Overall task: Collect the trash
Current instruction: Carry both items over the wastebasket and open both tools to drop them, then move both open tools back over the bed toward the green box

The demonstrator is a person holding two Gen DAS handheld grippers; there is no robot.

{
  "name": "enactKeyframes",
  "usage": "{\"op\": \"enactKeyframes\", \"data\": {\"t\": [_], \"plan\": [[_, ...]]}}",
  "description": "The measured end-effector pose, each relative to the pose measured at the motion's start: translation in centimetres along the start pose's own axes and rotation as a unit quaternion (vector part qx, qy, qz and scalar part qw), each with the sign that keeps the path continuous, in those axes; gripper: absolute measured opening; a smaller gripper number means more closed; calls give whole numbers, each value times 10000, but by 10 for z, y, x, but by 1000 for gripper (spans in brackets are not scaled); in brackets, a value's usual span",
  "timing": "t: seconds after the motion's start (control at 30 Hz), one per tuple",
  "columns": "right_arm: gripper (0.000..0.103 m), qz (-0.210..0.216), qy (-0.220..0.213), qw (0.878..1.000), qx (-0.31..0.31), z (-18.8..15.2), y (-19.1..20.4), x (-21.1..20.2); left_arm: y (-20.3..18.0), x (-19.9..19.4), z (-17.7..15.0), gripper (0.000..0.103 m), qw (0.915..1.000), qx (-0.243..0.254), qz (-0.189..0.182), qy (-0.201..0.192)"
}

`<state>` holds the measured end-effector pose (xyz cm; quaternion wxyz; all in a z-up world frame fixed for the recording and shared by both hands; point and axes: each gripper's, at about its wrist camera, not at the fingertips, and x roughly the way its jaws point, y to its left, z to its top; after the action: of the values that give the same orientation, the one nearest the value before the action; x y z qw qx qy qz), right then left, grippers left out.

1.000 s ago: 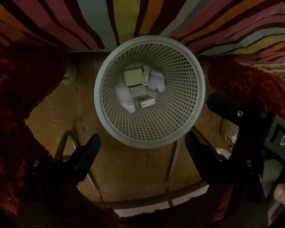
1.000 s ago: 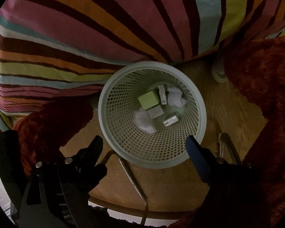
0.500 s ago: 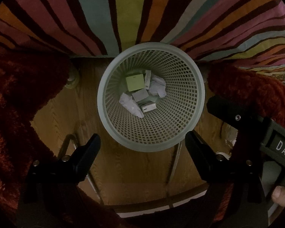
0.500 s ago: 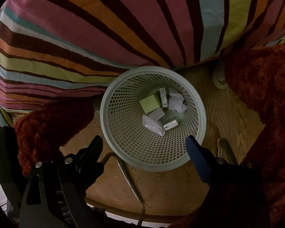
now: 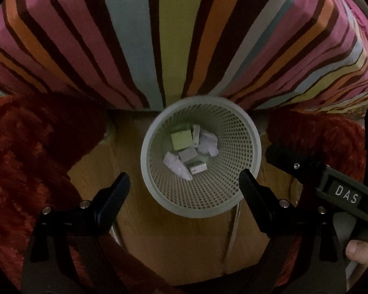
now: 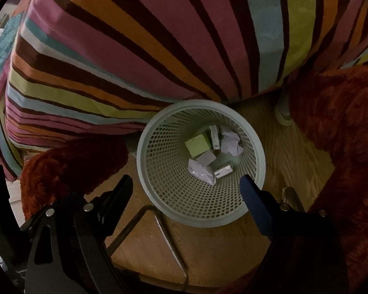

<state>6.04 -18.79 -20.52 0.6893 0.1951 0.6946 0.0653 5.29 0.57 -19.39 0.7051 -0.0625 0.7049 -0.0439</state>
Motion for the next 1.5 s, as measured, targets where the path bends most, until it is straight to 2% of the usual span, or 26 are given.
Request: {"op": "enactKeyframes", "data": {"t": [0.2, 0.3, 0.43, 0.67, 0.83, 0.97, 1.03, 1.17, 1.5], "plan": [[84, 91, -340, 9993, -132, 0, 6, -15, -6, -17, 3, 88, 9988, 187, 126, -424], [95, 163, -523, 9983, -218, 1, 9, -23, -9, -26, 4, 88, 9972, 296, 268, -636], [95, 259, -875, 9949, -425, 1, 15, -40, -12, -38, 6, 88, 9949, 367, 345, -877], [95, 15, -1764, 9812, -783, 5, 23, -73, -17, -60, 13, 88, 9895, 488, 276, -1331], [95, -214, -2128, 9704, -1121, 12, 26, -86, -20, -70, 21, 88, 9864, 550, 234, -1533], [95, -373, -2458, 9602, -1275, 19, 25, -100, -17, -82, 29, 88, 9846, 380, 78, -1707], [95, -415, -2620, 9551, -1316, 21, 24, -105, -15, -89, 35, 88, 9831, 300, -62, -1802], [95, -512, -2942, 9447, -1353, 32, 18, -118, -22, -102, 59, 88, 9801, 243, -11, -1970], [95, -829, -3297, 9311, -1321, 64, 9, -139, -57, -128, 128, 88, 9713, 219, -7, -2369]]}}
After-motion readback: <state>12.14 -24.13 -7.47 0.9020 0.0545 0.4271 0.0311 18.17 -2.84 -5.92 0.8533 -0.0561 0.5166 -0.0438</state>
